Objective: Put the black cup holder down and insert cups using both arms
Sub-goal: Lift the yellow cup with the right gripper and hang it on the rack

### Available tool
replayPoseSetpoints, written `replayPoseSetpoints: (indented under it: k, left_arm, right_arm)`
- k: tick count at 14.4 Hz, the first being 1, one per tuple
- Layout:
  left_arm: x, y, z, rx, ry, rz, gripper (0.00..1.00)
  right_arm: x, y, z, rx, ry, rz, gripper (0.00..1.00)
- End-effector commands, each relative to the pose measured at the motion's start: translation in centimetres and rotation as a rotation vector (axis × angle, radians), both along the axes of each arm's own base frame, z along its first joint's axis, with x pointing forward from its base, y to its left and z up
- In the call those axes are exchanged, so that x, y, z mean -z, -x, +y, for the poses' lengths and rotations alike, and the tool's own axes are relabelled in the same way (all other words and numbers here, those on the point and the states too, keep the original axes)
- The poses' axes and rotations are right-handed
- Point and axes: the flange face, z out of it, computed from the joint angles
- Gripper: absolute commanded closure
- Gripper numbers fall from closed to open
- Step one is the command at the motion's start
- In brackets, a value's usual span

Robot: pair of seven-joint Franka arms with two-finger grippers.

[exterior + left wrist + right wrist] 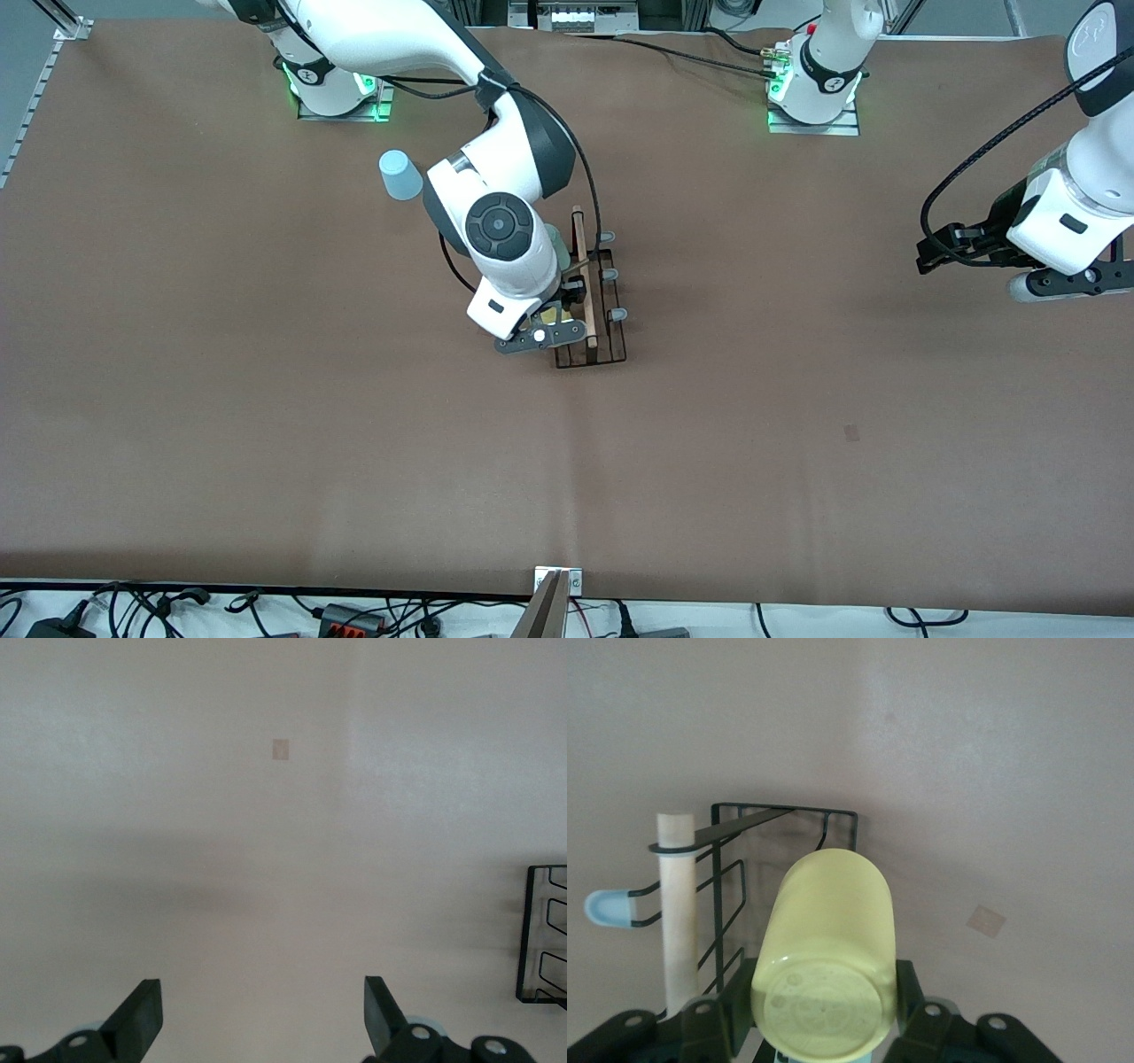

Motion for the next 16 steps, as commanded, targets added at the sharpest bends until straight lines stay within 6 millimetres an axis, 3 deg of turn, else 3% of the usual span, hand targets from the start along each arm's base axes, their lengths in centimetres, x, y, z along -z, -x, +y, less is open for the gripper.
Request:
replayPoseSetpoints:
  k: [1,3,4,5,6,11,14,16]
  left_arm:
    - [-0.5,-0.1,0.3,-0.005,-0.024,-0.005,0.0]
    - [-0.5,-0.1,0.1,-0.002,-0.019,-0.005,0.0]
    - [-0.5,-0.1,0.1,-0.004,-0.02,-0.002,0.0]
    - [-0.5,-0.1,0.1,-0.004,-0.02,-0.002,0.0]
    - [-0.5,-0.1,0.0,-0.001,-0.02,-0.002,0.0]
    - [-0.5,-0.1,0.1,-0.002,-0.02,-0.001,0.0]
    - [-0.5,-0.1,0.0,-0.001,-0.02,-0.002,0.0]
    - [-0.5,-0.1,0.0,-0.001,-0.018,-0.001,0.0]
  right_arm:
    - [0.9,0.2,0.5,-0.012,-0.013,0.0,0.91]
    - [1.2,0.3,0.7,-0.014,-0.012,0.001,0.9]
    - [1.3,0.3,0.7,-0.013,-0.013,0.002,0.83]
    - [1.4,0.3,0.7,-0.003,-0.011,0.004,0.27]
    - [1.3,0.3,0.7,0.003,-0.011,0.005,0.0]
    - [-1.1,0.2,0.7,0.072,-0.023,-0.015,0.0]
    - [-2.7,-1.4,-1.6,0.112,-0.025,-0.028,0.0]
    - [-5.5,-3.1,-4.7,0.149,-0.027,-0.037,0.0]
